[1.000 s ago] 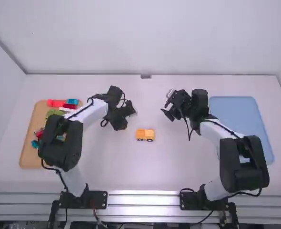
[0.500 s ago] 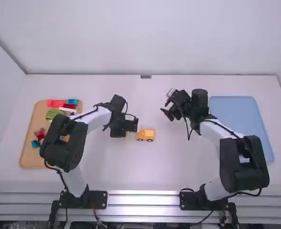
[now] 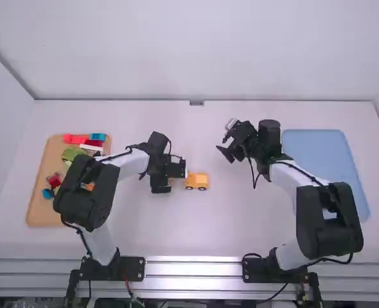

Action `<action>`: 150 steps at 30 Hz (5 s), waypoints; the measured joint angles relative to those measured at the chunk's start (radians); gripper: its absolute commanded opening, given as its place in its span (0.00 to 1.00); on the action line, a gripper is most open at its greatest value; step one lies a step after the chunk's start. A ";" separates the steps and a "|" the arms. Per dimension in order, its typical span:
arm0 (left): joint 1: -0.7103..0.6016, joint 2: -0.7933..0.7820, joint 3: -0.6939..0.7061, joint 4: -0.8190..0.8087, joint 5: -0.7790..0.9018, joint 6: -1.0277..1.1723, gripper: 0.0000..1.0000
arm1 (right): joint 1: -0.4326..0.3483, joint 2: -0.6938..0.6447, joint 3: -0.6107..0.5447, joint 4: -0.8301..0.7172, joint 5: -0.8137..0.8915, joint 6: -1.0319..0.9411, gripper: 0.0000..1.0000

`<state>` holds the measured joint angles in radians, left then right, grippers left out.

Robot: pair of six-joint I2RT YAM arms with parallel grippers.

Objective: Assemble lego blocks to make yellow taxi

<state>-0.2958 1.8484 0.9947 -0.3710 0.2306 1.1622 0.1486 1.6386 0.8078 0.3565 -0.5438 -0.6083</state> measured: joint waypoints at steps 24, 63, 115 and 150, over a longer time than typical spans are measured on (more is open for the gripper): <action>0.448 0.000 -0.328 0.441 0.804 0.188 0.99 | 0.064 0.000 0.000 0.000 0.000 -0.087 0.98; 0.370 0.282 -0.019 0.149 0.839 0.390 0.43 | 0.066 0.000 0.000 -0.084 -0.283 -0.105 0.98; 0.097 0.079 -0.211 0.614 0.755 -0.138 0.07 | 0.119 0.598 -0.026 0.339 -0.610 -0.230 0.39; 0.097 0.119 -0.210 0.671 0.783 -0.197 0.08 | 0.117 0.598 -0.024 0.320 -0.627 -0.232 0.43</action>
<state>-0.1986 1.9671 0.7845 0.3004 1.0134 0.9649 0.2653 2.2364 0.7841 0.6769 -1.1709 -0.8402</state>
